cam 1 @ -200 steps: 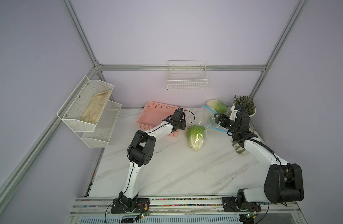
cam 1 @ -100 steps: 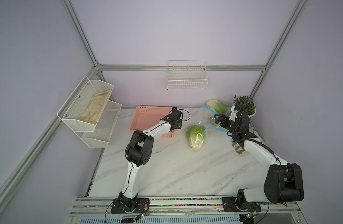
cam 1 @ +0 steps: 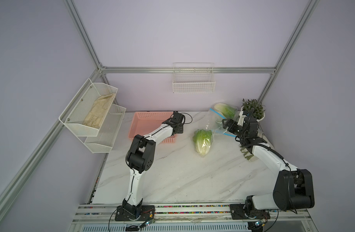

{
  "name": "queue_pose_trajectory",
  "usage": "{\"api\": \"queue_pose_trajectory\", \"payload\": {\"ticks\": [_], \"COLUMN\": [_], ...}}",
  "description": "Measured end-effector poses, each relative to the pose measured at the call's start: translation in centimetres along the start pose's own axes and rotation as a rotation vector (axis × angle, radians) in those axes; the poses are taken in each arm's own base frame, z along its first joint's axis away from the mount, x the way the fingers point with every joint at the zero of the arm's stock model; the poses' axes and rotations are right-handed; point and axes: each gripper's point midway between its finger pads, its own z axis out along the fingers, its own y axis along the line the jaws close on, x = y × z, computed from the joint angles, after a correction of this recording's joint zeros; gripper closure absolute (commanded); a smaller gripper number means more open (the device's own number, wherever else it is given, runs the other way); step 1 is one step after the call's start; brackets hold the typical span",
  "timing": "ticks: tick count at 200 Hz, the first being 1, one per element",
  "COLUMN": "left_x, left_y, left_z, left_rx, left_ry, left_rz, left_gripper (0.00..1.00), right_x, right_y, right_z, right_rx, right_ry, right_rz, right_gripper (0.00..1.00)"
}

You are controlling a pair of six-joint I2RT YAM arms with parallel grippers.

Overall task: Open the zip-top bag and take out the chinese cabbages
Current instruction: Move the basket to the center of the board, then pick up the zipper food storage bag at the center of the board.

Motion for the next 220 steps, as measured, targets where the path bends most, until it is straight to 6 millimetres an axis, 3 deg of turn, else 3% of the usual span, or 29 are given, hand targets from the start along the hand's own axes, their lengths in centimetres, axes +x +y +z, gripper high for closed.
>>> {"api": "queue_pose_trajectory", "payload": {"ticks": [25,34,42,88,112,133,154,176,220], "left_x": [-0.3,-0.9,-1.4,-3.9,-2.7,-1.6,-1.1,-2.2,-4.3], "left_y": [-0.5,-0.7,-1.0,-2.9,-3.2,-2.5,-1.6,-1.4,-0.8], "left_z": [-0.9,-1.9,-3.0,-13.0,-17.2,-18.9,-20.0,-21.9,-26.4], "left_rx": [0.025,0.038,0.050,0.172,0.236,0.270,0.276,0.288,0.301], "left_ry": [-0.001,-0.020,-0.042,-0.241,-0.320,-0.369,-0.395,-0.450,-0.589], "left_rz": [0.007,0.001,-0.002,0.006,0.029,0.041,0.059,0.070,0.147], "left_gripper": [0.07,0.00,0.00,0.00,0.00,0.00,0.00,0.00,0.00], "right_x": [-0.2,-0.2,-0.3,0.4,0.3,-0.1,-0.9,-2.0,-3.8], "right_y": [-0.8,-1.0,-1.2,-1.7,-1.1,0.0,1.9,4.6,10.9], "right_z": [0.5,1.0,1.7,5.2,5.4,4.9,3.8,1.9,-3.5], "right_rx": [0.027,0.033,0.041,0.034,0.003,-0.043,-0.117,-0.226,-0.488], "right_ry": [0.001,0.007,0.013,0.074,0.087,0.086,0.068,0.044,-0.019], "right_rz": [0.026,0.034,0.043,0.067,0.039,-0.015,-0.098,-0.185,-0.337], "right_gripper": [0.03,0.09,0.15,0.74,0.89,0.99,1.00,1.00,1.00]}}
